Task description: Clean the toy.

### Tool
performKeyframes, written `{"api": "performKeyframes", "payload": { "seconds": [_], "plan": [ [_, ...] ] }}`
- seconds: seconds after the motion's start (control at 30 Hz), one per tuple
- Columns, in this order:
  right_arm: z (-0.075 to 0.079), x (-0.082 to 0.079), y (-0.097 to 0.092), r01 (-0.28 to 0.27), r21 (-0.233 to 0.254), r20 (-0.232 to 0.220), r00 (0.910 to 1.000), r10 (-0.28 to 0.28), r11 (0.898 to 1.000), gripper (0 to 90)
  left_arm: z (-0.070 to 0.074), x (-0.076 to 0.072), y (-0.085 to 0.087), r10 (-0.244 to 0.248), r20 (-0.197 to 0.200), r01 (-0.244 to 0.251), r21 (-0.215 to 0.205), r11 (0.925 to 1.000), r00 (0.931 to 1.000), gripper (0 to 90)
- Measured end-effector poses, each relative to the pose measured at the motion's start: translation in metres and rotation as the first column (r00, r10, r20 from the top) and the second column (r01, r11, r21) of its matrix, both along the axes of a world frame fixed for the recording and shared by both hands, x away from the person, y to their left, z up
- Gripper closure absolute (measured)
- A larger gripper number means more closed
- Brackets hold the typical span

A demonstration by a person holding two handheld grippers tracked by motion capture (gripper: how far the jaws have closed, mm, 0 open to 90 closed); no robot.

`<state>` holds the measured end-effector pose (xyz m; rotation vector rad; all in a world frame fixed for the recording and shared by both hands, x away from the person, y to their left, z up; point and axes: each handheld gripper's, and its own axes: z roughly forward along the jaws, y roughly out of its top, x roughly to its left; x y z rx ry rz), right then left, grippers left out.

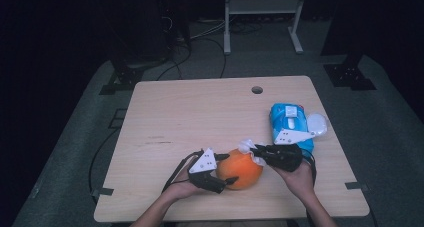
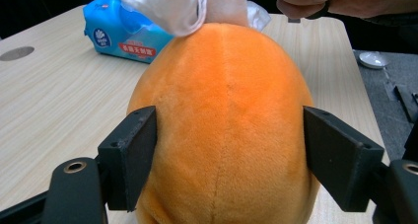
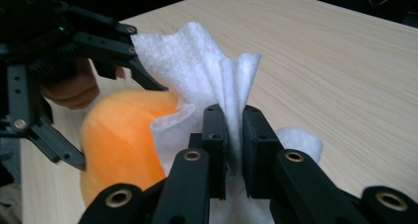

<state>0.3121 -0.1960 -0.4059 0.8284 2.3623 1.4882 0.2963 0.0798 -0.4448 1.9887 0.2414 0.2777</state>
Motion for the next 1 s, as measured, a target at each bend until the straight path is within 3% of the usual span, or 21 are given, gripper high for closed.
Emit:
{"api": "performKeyframes", "payload": {
  "seconds": [0.2,0.3,0.53,0.67,0.77,0.87,1.0],
  "plan": [
    [0.006,-0.005,0.019,-0.064,-0.006,0.023,0.9977,0.064,0.998,80.7,0.001,-0.007,-0.005,-0.023,0.057,0.021,0.039,0.999,0.9981,23.9],
    [0.004,-0.002,0.016,-0.056,-0.008,0.019,0.9982,0.056,0.998,80.7,0.001,-0.007,-0.004,-0.031,0.059,0.029,0.038,0.9989,0.9978,24.0],
    [-0.004,0.005,-0.009,0.016,-0.023,-0.015,0.9997,-0.016,1.0,80.7,0.001,-0.009,-0.004,-0.041,0.067,0.039,0.039,0.9985,0.9969,24.0],
    [-0.002,0.001,-0.01,0.012,-0.035,-0.009,0.9999,-0.013,0.999,80.7,0.001,-0.009,-0.005,-0.042,0.07,0.039,0.042,0.9984,0.9967,24.1],
    [0.003,-0.004,-0.001,-0.017,-0.018,0.006,0.9998,0.017,1.0,80.7,0.001,-0.008,-0.004,-0.042,0.065,0.039,0.045,0.9982,0.997,24.0],
    [0.006,-0.008,0.01,-0.047,-0.03,0.021,0.9986,0.048,0.998,80.7,0.001,-0.008,-0.003,-0.041,0.064,0.038,0.048,0.9981,0.9971,24.0],
    [0.003,-0.003,0.0,-0.029,-0.039,0.009,0.9995,0.029,0.999,80.7,0.001,-0.008,-0.003,-0.037,0.065,0.034,0.046,0.9984,0.9972,24.0]
  ]
}}
